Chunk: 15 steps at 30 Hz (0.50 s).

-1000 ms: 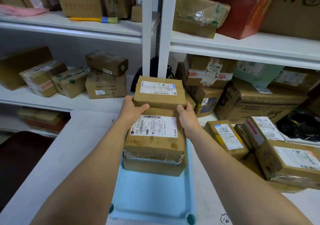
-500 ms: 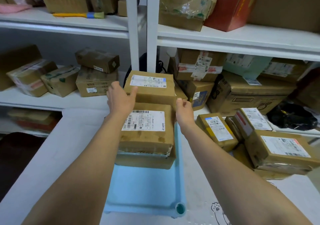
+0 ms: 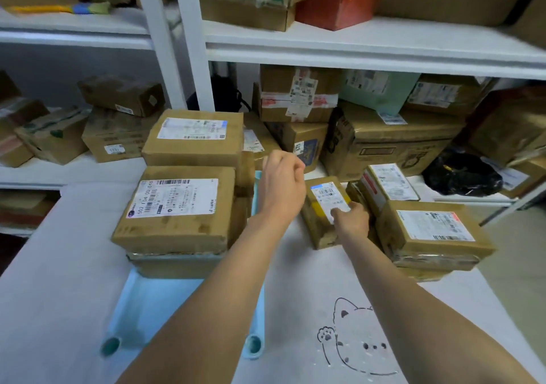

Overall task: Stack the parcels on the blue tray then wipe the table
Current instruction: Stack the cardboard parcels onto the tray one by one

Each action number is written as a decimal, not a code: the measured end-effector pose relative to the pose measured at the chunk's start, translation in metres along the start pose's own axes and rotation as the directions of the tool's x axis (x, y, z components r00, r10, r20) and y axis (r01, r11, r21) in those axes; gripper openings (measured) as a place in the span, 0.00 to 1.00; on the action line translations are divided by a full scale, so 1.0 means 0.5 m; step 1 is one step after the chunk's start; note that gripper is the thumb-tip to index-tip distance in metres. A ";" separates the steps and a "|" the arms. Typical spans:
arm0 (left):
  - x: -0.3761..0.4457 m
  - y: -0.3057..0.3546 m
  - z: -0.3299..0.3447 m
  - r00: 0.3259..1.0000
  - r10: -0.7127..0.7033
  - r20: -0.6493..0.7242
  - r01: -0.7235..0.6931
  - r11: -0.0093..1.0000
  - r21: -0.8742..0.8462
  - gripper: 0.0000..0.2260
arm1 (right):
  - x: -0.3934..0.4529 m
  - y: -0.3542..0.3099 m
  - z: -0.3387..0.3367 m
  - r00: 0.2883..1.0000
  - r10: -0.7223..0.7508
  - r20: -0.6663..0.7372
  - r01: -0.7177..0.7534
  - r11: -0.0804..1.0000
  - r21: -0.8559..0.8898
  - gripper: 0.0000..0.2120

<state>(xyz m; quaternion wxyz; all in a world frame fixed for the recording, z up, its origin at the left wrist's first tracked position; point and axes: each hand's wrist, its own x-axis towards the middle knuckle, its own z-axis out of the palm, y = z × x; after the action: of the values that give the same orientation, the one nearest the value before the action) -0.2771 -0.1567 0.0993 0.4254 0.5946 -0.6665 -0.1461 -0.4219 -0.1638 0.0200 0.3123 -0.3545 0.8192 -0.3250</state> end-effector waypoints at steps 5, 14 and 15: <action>-0.039 -0.041 0.120 0.942 -0.259 0.214 0.265 0.964 0.002 0.10 | 0.052 0.058 -0.020 0.996 0.023 0.091 -0.007 0.986 -0.165 0.35; -0.076 -0.115 0.217 0.742 -0.565 0.362 0.544 0.822 0.168 0.10 | 0.132 0.108 0.004 0.992 -0.075 0.100 0.109 0.910 -0.400 0.52; -0.081 -0.120 0.221 0.729 -0.578 0.366 0.562 0.811 0.163 0.09 | 0.137 0.112 0.009 0.992 -0.079 0.099 0.115 0.895 -0.431 0.53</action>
<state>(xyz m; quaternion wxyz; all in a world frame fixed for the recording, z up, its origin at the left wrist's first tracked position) -0.3215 -0.1690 -0.0243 0.2028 0.7360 -0.5269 -0.3737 -0.4777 -0.1889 -0.0438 0.2407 -0.4684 0.8394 -0.1344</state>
